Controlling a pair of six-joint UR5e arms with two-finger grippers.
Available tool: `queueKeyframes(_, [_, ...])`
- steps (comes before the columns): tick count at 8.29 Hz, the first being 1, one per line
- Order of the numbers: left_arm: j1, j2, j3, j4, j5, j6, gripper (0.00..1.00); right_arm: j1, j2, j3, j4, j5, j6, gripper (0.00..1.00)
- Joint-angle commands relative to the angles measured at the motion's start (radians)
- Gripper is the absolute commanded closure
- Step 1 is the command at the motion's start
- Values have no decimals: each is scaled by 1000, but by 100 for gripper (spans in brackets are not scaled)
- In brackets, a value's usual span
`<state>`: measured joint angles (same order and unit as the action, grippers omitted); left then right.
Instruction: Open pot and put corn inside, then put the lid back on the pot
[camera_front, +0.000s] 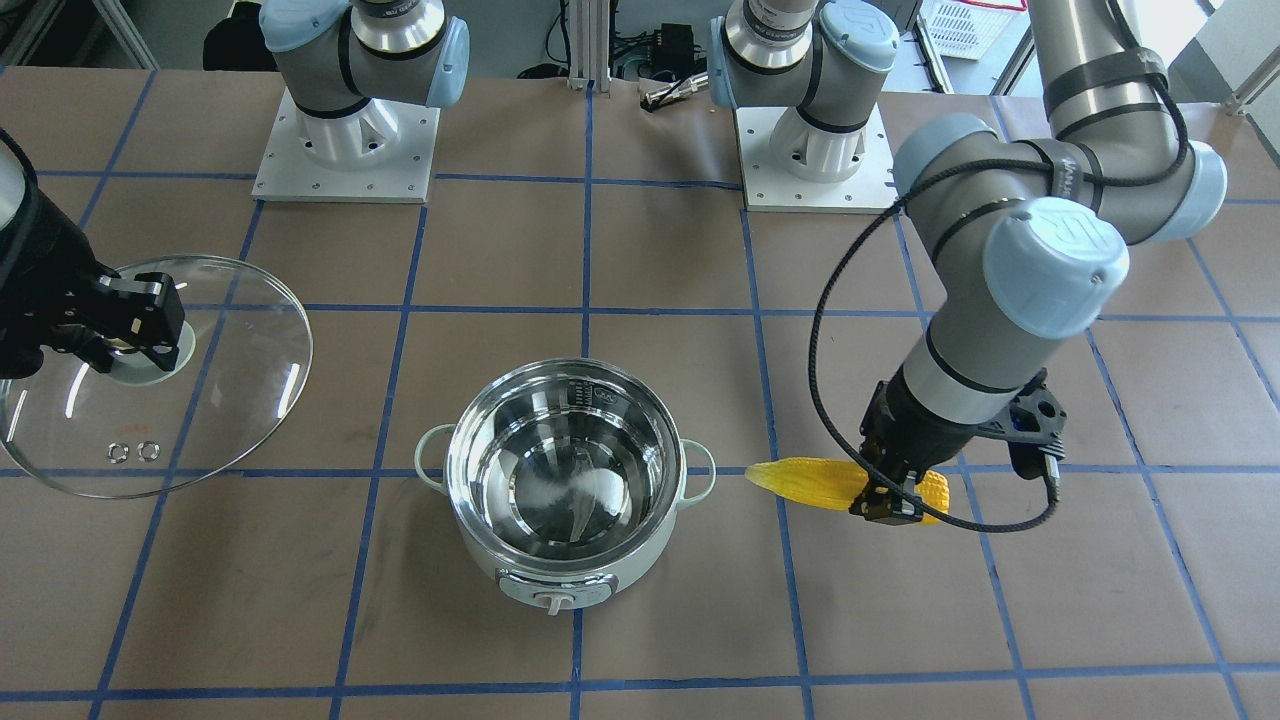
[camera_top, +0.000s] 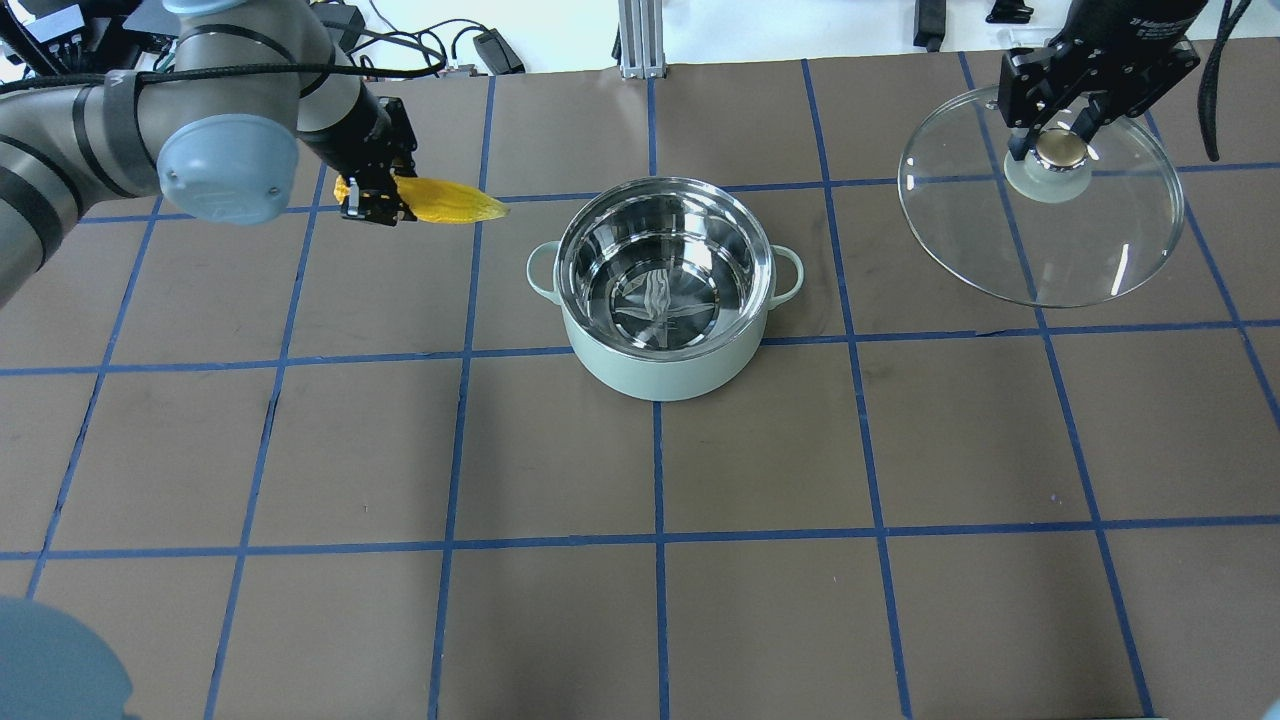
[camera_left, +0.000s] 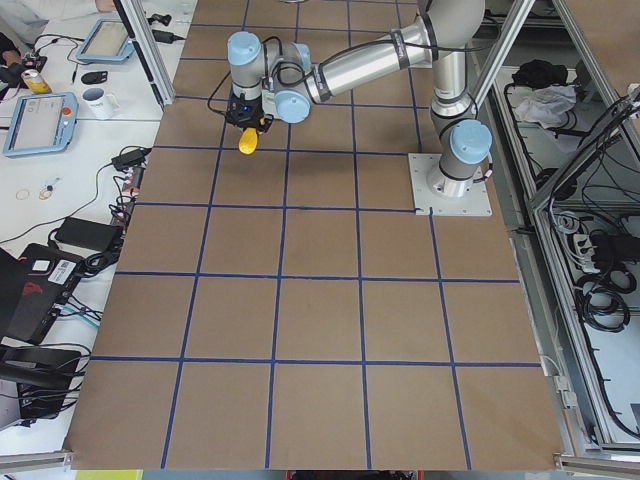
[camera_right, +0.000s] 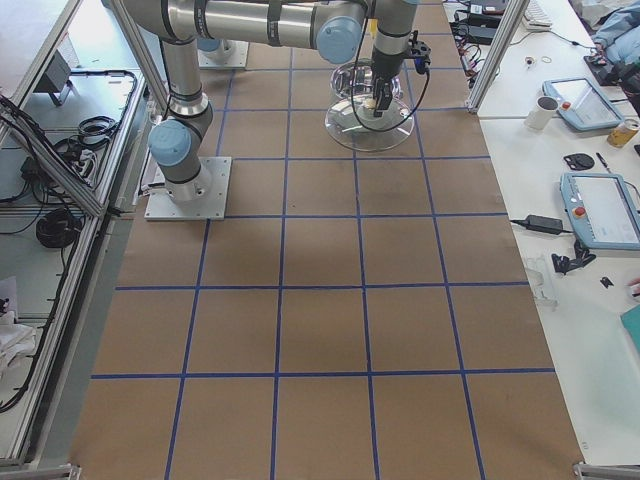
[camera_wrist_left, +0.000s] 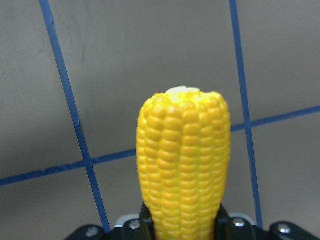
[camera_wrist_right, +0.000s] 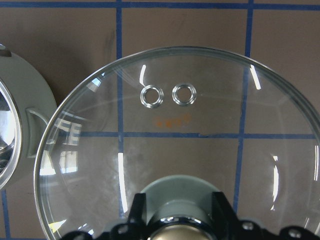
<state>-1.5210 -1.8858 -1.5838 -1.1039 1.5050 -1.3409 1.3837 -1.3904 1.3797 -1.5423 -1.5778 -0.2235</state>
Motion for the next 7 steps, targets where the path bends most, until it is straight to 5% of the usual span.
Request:
queueKeyframes(1, [-145, 39, 59, 6, -6, -78, 100, -49, 2, 4, -2, -5, -72, 71])
queueKeyframes(7, [-382, -65, 59, 177, -51, -314, 100, -65, 5, 18, -2, -7, -80, 71])
